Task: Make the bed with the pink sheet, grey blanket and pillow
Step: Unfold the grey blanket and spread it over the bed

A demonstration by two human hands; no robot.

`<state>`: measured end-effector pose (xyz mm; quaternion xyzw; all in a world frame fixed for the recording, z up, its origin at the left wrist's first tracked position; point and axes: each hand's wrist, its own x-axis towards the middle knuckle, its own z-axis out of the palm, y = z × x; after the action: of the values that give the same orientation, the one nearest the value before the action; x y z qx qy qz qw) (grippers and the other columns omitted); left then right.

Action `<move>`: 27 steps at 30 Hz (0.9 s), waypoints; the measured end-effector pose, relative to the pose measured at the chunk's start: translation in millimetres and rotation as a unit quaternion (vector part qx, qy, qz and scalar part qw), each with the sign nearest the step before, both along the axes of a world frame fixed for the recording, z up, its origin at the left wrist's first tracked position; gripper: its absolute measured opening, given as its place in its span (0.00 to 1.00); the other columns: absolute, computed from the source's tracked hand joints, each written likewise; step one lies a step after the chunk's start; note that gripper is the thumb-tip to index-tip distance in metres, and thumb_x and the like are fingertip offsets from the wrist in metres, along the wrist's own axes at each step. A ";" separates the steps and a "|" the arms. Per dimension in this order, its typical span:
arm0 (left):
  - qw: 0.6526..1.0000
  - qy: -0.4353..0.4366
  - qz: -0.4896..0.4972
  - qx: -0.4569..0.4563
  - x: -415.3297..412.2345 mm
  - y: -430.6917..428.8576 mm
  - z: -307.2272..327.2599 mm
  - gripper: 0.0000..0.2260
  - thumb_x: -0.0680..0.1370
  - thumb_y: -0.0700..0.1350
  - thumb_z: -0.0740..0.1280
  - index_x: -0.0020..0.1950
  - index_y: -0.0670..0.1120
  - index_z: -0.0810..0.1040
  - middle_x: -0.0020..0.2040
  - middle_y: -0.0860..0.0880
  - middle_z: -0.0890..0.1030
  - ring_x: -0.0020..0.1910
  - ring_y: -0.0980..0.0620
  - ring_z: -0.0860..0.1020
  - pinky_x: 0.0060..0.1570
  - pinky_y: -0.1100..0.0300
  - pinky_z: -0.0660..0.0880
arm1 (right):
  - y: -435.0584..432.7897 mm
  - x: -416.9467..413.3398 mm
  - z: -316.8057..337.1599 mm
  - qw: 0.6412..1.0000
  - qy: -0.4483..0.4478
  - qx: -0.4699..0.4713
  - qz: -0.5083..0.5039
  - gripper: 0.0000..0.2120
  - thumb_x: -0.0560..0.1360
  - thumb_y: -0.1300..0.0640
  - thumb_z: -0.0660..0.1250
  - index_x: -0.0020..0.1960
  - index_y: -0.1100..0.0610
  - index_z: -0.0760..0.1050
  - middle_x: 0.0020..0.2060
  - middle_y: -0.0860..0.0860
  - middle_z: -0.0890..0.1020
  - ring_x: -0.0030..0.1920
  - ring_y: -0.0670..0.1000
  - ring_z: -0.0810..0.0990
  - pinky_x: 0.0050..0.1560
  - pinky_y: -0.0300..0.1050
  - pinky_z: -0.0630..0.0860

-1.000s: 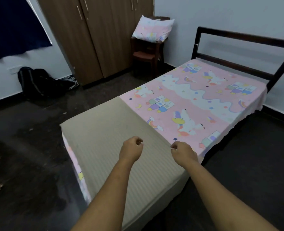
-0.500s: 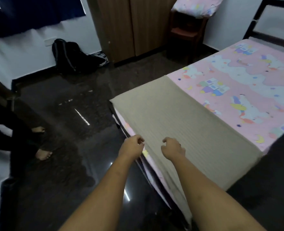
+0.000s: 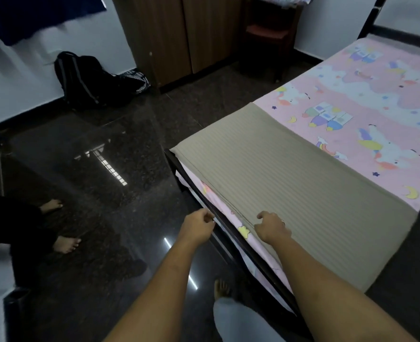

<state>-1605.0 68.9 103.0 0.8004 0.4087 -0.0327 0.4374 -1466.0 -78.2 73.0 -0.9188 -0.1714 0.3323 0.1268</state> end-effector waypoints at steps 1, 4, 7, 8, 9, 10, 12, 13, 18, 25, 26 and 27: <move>1.000 0.001 -0.003 -0.005 5.0 11.9 -4.4 0.04 0.77 0.42 0.66 0.51 0.47 0.78 0.51 0.48 0.80 0.49 0.51 0.78 0.47 0.60 0.75 | 11.5 4.4 -4.4 1.000 0.001 -0.006 0.001 0.21 0.77 0.55 0.59 0.70 0.50 0.66 0.66 0.51 0.70 0.63 0.54 0.72 0.62 0.49 0.68; 1.000 0.008 -0.014 -0.009 27.8 51.0 -21.1 0.04 0.77 0.43 0.66 0.51 0.48 0.78 0.50 0.48 0.80 0.50 0.51 0.79 0.50 0.58 0.76 | 52.1 25.2 -23.2 1.000 0.025 0.012 -0.014 0.19 0.76 0.58 0.59 0.67 0.53 0.70 0.63 0.53 0.74 0.59 0.55 0.75 0.60 0.49 0.72; 0.999 0.029 -0.037 0.002 56.6 88.4 -46.9 0.06 0.77 0.42 0.66 0.53 0.46 0.79 0.51 0.47 0.81 0.50 0.49 0.78 0.49 0.60 0.74 | 96.3 46.0 -50.6 0.997 0.065 0.024 -0.024 0.18 0.77 0.59 0.59 0.66 0.55 0.71 0.62 0.55 0.75 0.58 0.57 0.76 0.60 0.50 0.74; 0.998 0.042 -0.049 0.001 67.3 99.7 -59.5 0.07 0.77 0.42 0.66 0.53 0.45 0.79 0.51 0.47 0.81 0.51 0.49 0.78 0.49 0.60 0.73 | 109.4 49.8 -63.3 0.997 0.074 0.014 -0.017 0.18 0.77 0.59 0.60 0.66 0.55 0.71 0.63 0.55 0.75 0.58 0.57 0.76 0.60 0.48 0.74; 0.997 0.052 -0.060 0.000 76.3 109.7 -71.6 0.07 0.76 0.42 0.66 0.54 0.45 0.79 0.52 0.47 0.81 0.51 0.49 0.78 0.48 0.61 0.72 | 120.2 50.9 -76.0 0.997 0.081 0.001 -0.007 0.17 0.78 0.59 0.60 0.66 0.56 0.71 0.63 0.56 0.74 0.59 0.57 0.76 0.59 0.46 0.73; 0.996 0.058 -0.074 0.000 84.6 118.8 -83.1 0.08 0.76 0.42 0.66 0.54 0.45 0.79 0.52 0.46 0.81 0.52 0.48 0.78 0.49 0.60 0.72 | 129.7 51.5 -88.2 0.996 0.086 -0.009 0.012 0.17 0.78 0.58 0.60 0.66 0.56 0.70 0.63 0.57 0.74 0.59 0.57 0.75 0.58 0.45 0.73; 0.991 0.084 -0.101 0.003 98.8 138.3 -115.4 0.10 0.75 0.41 0.65 0.55 0.45 0.79 0.56 0.45 0.80 0.56 0.46 0.77 0.54 0.58 0.73 | 148.3 51.1 -119.5 0.994 0.095 -0.029 0.051 0.17 0.77 0.58 0.62 0.66 0.57 0.70 0.62 0.59 0.75 0.60 0.58 0.75 0.58 0.46 0.72; 0.989 0.095 -0.116 0.010 104.0 148.8 -133.2 0.11 0.75 0.41 0.64 0.56 0.45 0.79 0.58 0.45 0.79 0.58 0.45 0.75 0.57 0.56 0.73 | 158.6 49.3 -136.5 0.993 0.099 -0.030 0.059 0.17 0.77 0.58 0.62 0.66 0.58 0.70 0.62 0.59 0.75 0.61 0.59 0.75 0.60 0.47 0.73; 0.951 0.131 -0.262 0.101 113.2 191.6 -203.9 0.20 0.76 0.43 0.63 0.68 0.46 0.68 0.67 0.46 0.69 0.68 0.46 0.65 0.64 0.49 0.67 | 203.0 30.0 -194.9 0.995 0.087 0.001 0.053 0.24 0.78 0.58 0.59 0.73 0.57 0.63 0.67 0.57 0.72 0.66 0.58 0.71 0.64 0.50 0.68; 0.886 0.082 -0.417 0.188 141.2 234.0 -252.6 0.20 0.78 0.46 0.61 0.69 0.47 0.65 0.68 0.48 0.70 0.69 0.49 0.64 0.69 0.50 0.58 | 236.9 -12.6 -223.0 0.995 -0.070 -0.036 -0.061 0.30 0.78 0.49 0.62 0.75 0.59 0.59 0.67 0.59 0.68 0.65 0.60 0.69 0.66 0.53 0.66; 0.864 0.079 -0.453 0.206 139.6 241.3 -256.4 0.21 0.78 0.47 0.60 0.71 0.46 0.64 0.69 0.47 0.68 0.71 0.49 0.63 0.71 0.48 0.54 | 243.5 -19.4 -227.9 0.991 -0.088 -0.048 -0.089 0.30 0.77 0.48 0.62 0.75 0.59 0.60 0.68 0.60 0.68 0.66 0.60 0.68 0.68 0.54 0.64; 0.840 0.081 -0.489 0.223 136.4 248.6 -259.3 0.23 0.79 0.49 0.60 0.73 0.46 0.61 0.72 0.47 0.65 0.73 0.49 0.59 0.73 0.46 0.50 | 251.1 -24.6 -231.5 0.986 -0.103 -0.058 -0.120 0.30 0.77 0.47 0.62 0.74 0.59 0.61 0.69 0.60 0.68 0.68 0.60 0.68 0.69 0.55 0.62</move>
<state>-1468.6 317.5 -156.3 0.9665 -0.0052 -0.2150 0.1401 -1490.6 172.8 -158.5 -0.9677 -0.0527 0.2281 0.0940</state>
